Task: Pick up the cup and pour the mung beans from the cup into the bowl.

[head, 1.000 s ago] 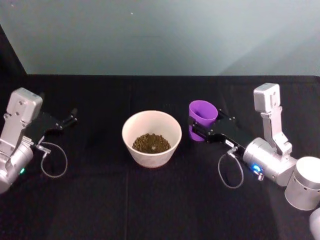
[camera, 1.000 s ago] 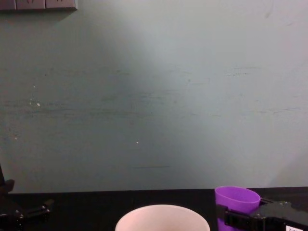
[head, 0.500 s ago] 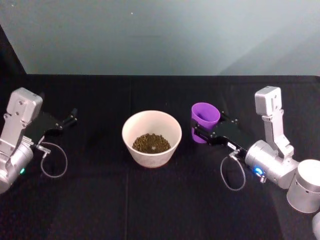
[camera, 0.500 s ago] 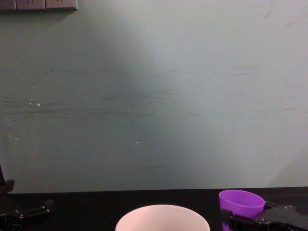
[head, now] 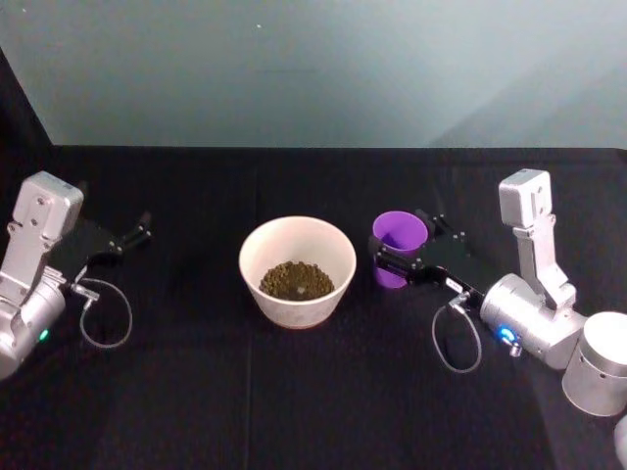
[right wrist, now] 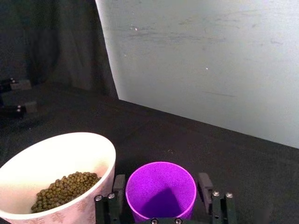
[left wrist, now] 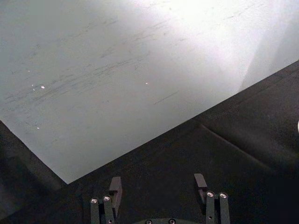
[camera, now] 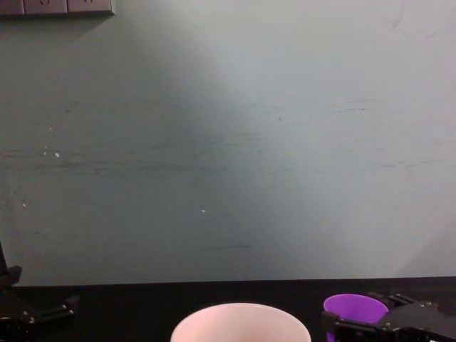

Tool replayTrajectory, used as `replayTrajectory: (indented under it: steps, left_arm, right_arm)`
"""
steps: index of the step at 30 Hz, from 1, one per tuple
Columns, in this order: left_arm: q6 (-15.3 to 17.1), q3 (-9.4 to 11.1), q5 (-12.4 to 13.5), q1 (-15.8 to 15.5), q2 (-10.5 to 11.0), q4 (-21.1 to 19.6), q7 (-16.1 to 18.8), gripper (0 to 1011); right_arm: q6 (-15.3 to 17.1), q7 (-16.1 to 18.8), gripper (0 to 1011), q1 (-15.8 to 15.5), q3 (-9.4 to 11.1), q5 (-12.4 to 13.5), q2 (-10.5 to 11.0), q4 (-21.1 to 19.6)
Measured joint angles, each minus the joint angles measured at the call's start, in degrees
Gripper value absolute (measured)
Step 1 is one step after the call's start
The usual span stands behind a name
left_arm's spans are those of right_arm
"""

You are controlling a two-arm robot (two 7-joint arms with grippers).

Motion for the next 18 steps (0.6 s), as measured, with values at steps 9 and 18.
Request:
replayTrajectory:
  steps: [9,18]
  left_arm:
    - [0.00,0.00,0.00,0.00,0.00,0.00,0.00,1000]
    - [0.00,0.00,0.00,0.00,0.00,0.00,0.00,1000]
  right_arm:
    - [-0.98,-0.87,1002,-0.16,-0.81,0.97,0.93,-1.73]
    - [-1.46,-4.49,1002,-1.61,-0.21,0.62,3.32,-10.39]
